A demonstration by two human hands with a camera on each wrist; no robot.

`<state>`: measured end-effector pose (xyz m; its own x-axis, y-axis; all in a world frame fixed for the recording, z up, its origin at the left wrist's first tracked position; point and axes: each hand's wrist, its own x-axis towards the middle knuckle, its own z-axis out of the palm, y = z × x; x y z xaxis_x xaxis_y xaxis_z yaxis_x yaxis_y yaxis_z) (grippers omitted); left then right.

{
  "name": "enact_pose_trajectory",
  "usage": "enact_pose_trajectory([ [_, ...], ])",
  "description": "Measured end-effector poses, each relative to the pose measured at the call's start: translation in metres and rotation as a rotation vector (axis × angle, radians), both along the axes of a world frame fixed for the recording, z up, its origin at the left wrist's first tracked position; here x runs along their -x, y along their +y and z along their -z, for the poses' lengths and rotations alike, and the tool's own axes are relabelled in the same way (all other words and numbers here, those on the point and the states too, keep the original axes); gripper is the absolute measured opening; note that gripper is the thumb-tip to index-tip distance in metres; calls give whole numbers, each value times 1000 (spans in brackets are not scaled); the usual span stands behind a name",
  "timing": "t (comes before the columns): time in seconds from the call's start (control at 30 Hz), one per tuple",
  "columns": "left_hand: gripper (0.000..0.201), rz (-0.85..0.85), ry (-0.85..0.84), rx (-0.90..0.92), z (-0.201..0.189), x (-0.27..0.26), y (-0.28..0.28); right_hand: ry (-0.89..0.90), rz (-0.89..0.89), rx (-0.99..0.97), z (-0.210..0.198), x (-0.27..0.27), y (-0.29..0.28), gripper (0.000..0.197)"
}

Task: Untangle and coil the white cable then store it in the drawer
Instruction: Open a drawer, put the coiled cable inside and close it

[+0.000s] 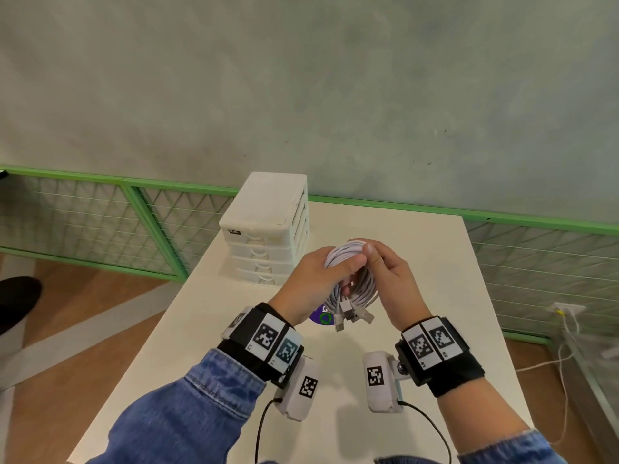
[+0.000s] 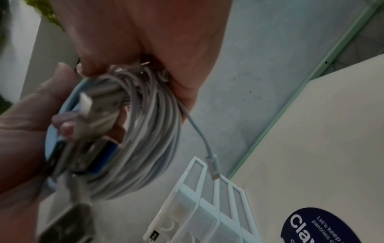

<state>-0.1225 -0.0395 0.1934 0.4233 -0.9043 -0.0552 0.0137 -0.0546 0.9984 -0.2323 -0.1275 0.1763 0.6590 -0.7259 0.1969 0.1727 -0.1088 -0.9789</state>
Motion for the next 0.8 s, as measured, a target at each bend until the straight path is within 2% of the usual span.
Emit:
enact_pose_trajectory([
  [0.1,23,-31,63,117,-2,6,-3,-105,-51,-112,-2,5,-5,40],
  [0.2,27,-71,52,168,-3,13,-3,-170,-50,-214,0,6,-6,51],
  [0.3,31,-125,50,201,0,22,-3,-223,-39,-334,3,4,-1,48],
  [0.37,26,-174,15,192,3,25,-2,-266,-29,-418,7,2,2,53],
  [0.43,10,-220,-8,184,6,29,1,-289,-14,-498,13,-1,5,56],
  [0.47,1,-229,-16,177,7,29,3,-289,-7,-535,16,-3,8,59],
  [0.57,12,-253,-73,173,12,25,8,-258,31,-634,23,-14,17,71],
  [0.67,10,-282,-114,170,18,14,15,-185,10,-654,28,-23,21,82],
  [0.8,17,-227,-151,160,21,-7,19,-143,-87,-669,34,-34,21,70],
])
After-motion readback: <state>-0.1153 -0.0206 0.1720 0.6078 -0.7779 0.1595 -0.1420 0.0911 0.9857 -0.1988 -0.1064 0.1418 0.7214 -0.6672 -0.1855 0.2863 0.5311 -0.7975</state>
